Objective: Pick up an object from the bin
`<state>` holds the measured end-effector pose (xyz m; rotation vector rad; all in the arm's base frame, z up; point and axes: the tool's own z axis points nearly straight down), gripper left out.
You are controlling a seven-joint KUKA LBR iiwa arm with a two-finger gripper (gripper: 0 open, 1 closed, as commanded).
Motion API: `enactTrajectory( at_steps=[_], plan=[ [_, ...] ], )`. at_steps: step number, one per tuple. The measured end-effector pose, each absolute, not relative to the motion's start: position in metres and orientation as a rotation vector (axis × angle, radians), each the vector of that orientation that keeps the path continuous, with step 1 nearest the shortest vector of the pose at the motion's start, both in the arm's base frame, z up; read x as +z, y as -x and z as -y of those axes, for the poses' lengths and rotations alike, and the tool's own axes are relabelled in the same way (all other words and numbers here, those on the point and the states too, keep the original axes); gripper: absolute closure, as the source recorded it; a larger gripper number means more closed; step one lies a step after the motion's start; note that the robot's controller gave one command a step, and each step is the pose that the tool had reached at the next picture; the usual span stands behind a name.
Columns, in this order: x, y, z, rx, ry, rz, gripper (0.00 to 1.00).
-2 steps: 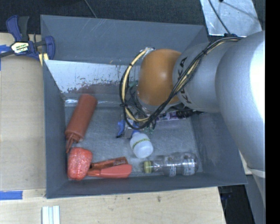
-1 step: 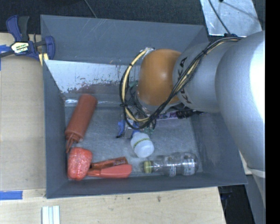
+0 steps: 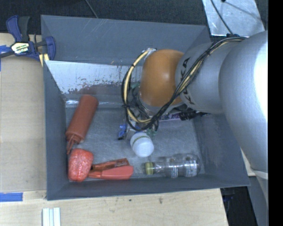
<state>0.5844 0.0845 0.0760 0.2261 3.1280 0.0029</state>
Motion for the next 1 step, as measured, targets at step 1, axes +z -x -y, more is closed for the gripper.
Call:
enactTrajectory(
  at_steps=[1],
  plan=[
    [0.0956,-0.5826,-0.0841,-0.002,-0.227,-3.139,1.00]
  ],
)
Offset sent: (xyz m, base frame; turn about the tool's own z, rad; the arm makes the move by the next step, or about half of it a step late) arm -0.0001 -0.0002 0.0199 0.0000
